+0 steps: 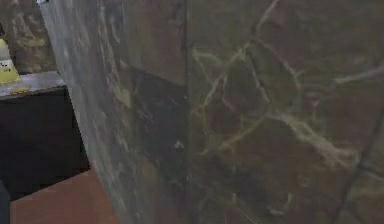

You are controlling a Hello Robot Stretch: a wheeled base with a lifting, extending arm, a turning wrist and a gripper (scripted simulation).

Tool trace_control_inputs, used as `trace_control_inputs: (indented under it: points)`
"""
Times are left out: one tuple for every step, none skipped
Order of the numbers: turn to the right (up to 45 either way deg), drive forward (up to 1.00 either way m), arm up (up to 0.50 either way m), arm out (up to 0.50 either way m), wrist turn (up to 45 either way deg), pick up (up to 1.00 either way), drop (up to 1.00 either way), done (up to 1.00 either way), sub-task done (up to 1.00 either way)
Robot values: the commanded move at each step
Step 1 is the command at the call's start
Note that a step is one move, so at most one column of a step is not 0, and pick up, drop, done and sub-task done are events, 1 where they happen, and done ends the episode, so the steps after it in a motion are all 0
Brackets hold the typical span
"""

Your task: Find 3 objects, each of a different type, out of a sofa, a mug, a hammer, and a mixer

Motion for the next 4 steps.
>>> trace_control_inputs:
  points:
    - [-36.0,0.0,0.0,0.0,0.0,0.0,0.0,0.0,0.0]
    - [-3.0,0.0,0.0,0.0,0.0,0.0,0.0,0.0,0.0]
    - [0.0,1.0,0.0,0.0,0.0,0.0,0.0,0.0,0.0]
    - [0.0,0.35,0.0,0.0,0.0,0.0,0.0,0.0,0.0]
